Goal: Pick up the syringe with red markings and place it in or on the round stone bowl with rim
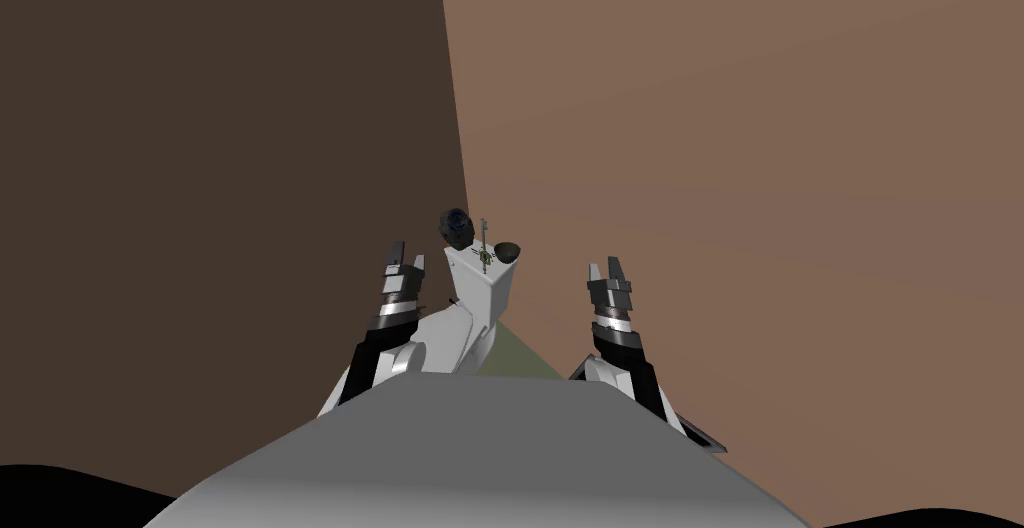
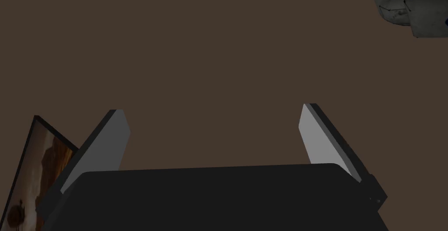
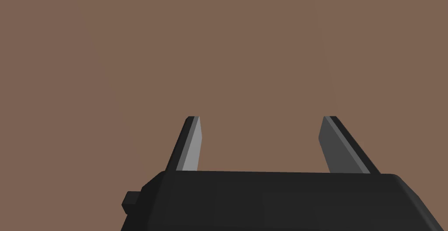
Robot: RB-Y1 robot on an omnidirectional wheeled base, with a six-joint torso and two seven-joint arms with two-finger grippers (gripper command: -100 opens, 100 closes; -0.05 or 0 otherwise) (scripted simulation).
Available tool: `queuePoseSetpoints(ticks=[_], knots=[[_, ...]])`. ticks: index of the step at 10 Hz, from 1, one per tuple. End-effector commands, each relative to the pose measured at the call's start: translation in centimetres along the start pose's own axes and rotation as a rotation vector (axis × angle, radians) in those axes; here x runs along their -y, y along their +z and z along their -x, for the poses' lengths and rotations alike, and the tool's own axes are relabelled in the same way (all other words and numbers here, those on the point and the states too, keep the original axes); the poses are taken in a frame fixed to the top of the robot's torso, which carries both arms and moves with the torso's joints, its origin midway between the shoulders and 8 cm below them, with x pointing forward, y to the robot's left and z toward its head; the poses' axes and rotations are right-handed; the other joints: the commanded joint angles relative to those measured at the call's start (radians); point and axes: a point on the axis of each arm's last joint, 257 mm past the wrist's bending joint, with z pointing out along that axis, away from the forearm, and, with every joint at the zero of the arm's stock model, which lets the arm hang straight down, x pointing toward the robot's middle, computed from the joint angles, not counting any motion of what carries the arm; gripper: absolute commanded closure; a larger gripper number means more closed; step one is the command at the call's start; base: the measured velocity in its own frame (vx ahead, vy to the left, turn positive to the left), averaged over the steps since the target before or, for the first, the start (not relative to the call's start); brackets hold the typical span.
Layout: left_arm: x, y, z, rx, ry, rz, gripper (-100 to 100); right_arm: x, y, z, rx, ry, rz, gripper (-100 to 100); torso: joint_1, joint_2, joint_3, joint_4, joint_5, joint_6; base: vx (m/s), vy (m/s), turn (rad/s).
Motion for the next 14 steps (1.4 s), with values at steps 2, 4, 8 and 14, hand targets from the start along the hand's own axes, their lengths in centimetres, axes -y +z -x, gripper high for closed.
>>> queuePoseSetpoints(ticks=[2, 4, 8, 14], knots=[[-0.4, 0.2, -0.7, -0.066, 0.059, 0.001, -100, 0.0, 0.0, 0.0, 0.0, 0.0, 0.0, 0, 0.0, 0.0, 0.0, 0.0, 0.0, 0.0, 0.0, 0.002, -0.014], [-1.1, 0.5, -1.2, -0.118, 0.123, 0.006, -100, 0.0, 0.0, 0.0, 0.0, 0.0, 0.0, 0, 0.001, 0.0, 0.0, 0.0, 0.0, 0.0, -0.002, 0.004, -0.025], [-3.4, 1.4, -1.8, -0.195, 0.279, 0.026, -100, 0.0, 0.0, 0.0, 0.0, 0.0, 0.0, 0, 0.0, 0.001, 0.0, 0.0, 0.0, 0.0, -0.01, -0.001, -0.039], [-7.2, 3.0, -1.7, -0.248, 0.513, 0.067, -100, 0.0, 0.0, 0.0, 0.0, 0.0, 0.0, 0, -0.001, 0.002, 0.001, 0.0, 0.0, 0.0, -0.026, -0.014, -0.055]])
